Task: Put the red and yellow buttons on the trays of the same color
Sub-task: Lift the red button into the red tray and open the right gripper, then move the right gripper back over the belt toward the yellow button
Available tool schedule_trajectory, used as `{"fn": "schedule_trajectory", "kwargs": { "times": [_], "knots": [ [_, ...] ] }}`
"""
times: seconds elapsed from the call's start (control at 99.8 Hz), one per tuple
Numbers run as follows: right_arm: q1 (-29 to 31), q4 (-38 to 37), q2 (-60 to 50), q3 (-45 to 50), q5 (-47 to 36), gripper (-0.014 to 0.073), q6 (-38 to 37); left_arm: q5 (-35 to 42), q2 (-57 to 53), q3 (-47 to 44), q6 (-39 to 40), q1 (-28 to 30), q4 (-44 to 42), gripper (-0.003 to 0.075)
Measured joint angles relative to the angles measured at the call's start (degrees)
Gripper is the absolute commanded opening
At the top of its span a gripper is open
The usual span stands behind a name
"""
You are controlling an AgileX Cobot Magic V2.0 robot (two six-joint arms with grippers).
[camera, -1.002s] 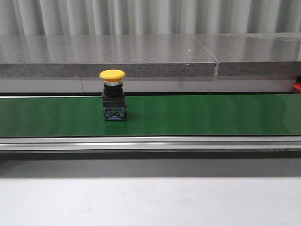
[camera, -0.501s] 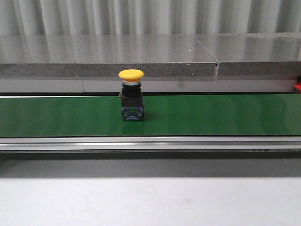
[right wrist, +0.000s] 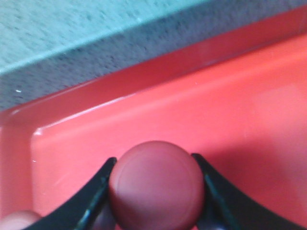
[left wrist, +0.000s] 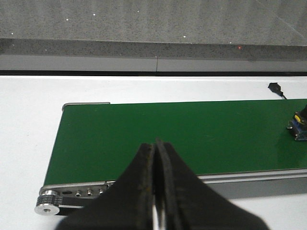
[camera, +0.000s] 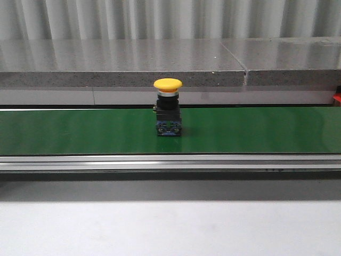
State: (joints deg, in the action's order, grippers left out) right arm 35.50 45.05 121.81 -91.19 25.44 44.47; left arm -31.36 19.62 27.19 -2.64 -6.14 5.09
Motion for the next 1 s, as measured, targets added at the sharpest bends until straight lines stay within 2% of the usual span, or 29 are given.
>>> {"fn": "schedule_trajectory", "kwargs": {
  "times": [0.221,0.301,0.421,0.521,0.802,1.002],
  "knots": [
    [0.0,0.2,1.2,0.0,-0.2,0.0174,0.1,0.0,0.0,0.0,0.0,0.0,0.0,-0.0021],
    [0.0,0.7,1.2,0.0,-0.5,0.0253,0.1,0.0,0.0,0.0,0.0,0.0,0.0,-0.0021],
    [0.0,1.3,1.2,0.0,-0.5,0.0435,0.1,0.0,0.0,0.0,0.0,0.0,0.0,-0.0021],
    [0.0,1.5,1.2,0.0,-0.5,0.0512,0.2,0.0,0.0,0.0,0.0,0.0,0.0,-0.0021],
    [0.0,1.7,0.3,0.0,-0.5,0.0519,0.3,0.0,0.0,0.0,0.0,0.0,0.0,-0.0021],
    [0.1,2.0,-4.7,0.0,0.6,0.0519,0.3,0.0,0.0,0.0,0.0,0.0,0.0,-0.0021]
  ]
}}
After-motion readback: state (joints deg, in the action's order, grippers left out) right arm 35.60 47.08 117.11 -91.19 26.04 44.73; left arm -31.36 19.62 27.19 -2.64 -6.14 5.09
